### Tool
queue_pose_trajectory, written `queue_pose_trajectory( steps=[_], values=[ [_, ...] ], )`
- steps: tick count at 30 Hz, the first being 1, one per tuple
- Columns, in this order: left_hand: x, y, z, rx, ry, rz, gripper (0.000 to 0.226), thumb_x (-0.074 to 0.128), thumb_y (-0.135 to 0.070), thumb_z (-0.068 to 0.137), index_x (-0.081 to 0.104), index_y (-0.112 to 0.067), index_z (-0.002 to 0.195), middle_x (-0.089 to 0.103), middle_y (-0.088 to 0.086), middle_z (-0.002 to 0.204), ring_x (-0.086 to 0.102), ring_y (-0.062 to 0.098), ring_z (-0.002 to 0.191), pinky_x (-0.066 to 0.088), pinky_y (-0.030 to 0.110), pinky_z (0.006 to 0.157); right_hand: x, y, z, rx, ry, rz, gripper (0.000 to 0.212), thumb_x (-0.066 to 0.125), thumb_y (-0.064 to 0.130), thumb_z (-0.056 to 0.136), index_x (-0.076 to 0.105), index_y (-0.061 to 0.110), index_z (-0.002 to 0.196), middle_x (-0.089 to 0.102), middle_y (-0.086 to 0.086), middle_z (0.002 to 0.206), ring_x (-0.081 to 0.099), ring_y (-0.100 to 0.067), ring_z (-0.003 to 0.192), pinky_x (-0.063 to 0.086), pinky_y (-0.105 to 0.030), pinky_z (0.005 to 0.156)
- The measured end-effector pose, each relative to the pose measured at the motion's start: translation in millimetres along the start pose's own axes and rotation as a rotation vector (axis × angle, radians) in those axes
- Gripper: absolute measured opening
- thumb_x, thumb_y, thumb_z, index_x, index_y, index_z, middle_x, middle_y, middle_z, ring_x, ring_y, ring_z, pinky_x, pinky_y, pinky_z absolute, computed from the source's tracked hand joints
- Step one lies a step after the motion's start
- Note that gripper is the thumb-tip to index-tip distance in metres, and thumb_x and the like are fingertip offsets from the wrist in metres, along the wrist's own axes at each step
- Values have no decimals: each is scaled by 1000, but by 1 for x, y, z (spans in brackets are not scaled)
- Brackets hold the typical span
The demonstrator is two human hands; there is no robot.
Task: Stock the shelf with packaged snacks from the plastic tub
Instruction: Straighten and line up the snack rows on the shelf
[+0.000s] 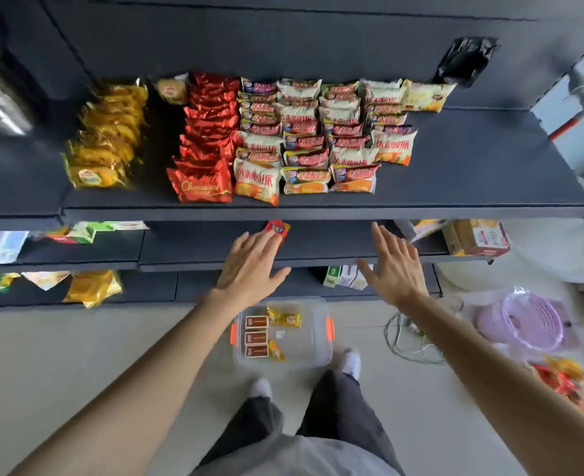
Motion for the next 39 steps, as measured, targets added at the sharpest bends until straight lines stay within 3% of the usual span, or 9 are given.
queue_pose_trajectory(
  steps=[4, 6, 10, 15, 20, 25, 30, 35, 39],
  values=[
    [52, 28, -45, -132, 170, -44, 71, 40, -56, 94, 28, -13, 149, 27, 7, 156, 30, 24, 141, 17, 41, 117, 39, 38, -27, -57, 141, 23, 84, 21, 68, 87, 9, 18, 153, 23, -9, 157, 30, -29, 139, 24, -42, 112],
    [72, 42, -64, -237, 203, -78, 69, 40, -57, 93, 37, -11, 144, 39, 10, 150, 42, 28, 134, 28, 44, 112, 60, 56, -38, -105, 251, 22, 84, 29, 68, 89, 6, 19, 153, 20, -9, 158, 28, -29, 140, 22, -40, 113],
    [113, 62, -96, -396, 168, -214, 68, 36, -59, 81, 63, -5, 113, 67, 14, 107, 67, 33, 96, 51, 44, 83, 107, 78, -48, -142, 433, 54, 82, 32, 66, 91, 1, 22, 153, 14, -4, 159, 25, -23, 142, 21, -35, 112],
    [184, 83, -125, -689, 257, -407, 75, 37, -63, 90, 38, -11, 144, 42, 8, 148, 40, 25, 136, 32, 41, 108, 196, 82, -58, 38, 601, 201, 81, 33, 68, 90, 4, 26, 153, 19, -4, 158, 31, -26, 139, 27, -42, 111],
    [259, 92, -164, -1027, 258, -690, 64, 51, -47, 94, 35, -11, 145, 37, 11, 149, 35, 27, 137, 30, 43, 111, 285, 85, -72, 239, 741, 389, 76, 40, 62, 91, 12, 25, 152, 22, -8, 156, 35, -33, 136, 32, -50, 110],
    [340, 105, -185, -1013, 339, -628, 64, 47, -46, 95, 30, -13, 147, 32, 7, 153, 33, 24, 138, 28, 40, 110, 376, 91, -67, 286, 784, 526, 72, 47, 55, 91, 20, 24, 150, 30, -9, 151, 44, -30, 131, 39, -47, 105],
    [436, 124, -180, -1062, 360, -655, 62, 47, -44, 96, 32, -12, 147, 33, 9, 152, 33, 25, 138, 28, 42, 112, 485, 85, -57, 207, 927, 430, 79, 44, 63, 88, 15, 26, 151, 28, -11, 151, 37, -31, 135, 36, -49, 107],
    [539, 155, -158, -1108, 291, -703, 65, 49, -42, 96, 28, -10, 148, 31, 12, 152, 32, 29, 139, 28, 46, 112, 590, 73, -40, 241, 981, 430, 78, 49, 60, 88, 21, 22, 150, 33, -10, 150, 41, -30, 131, 39, -34, 99],
    [600, 183, -128, -1046, 136, -750, 68, 52, -41, 95, 25, -11, 149, 29, 12, 152, 33, 27, 138, 29, 37, 111, 668, 66, -30, 160, 1003, 353, 67, 49, 54, 91, 31, 18, 145, 40, -9, 145, 47, -26, 124, 40, -29, 90]
  ],
)
Point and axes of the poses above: each hand's wrist, its own z-axis towards the middle knuckle, its own x-axis out of the palm, y = z × x, the point moved 4 cm from there along z, towards the middle knuckle
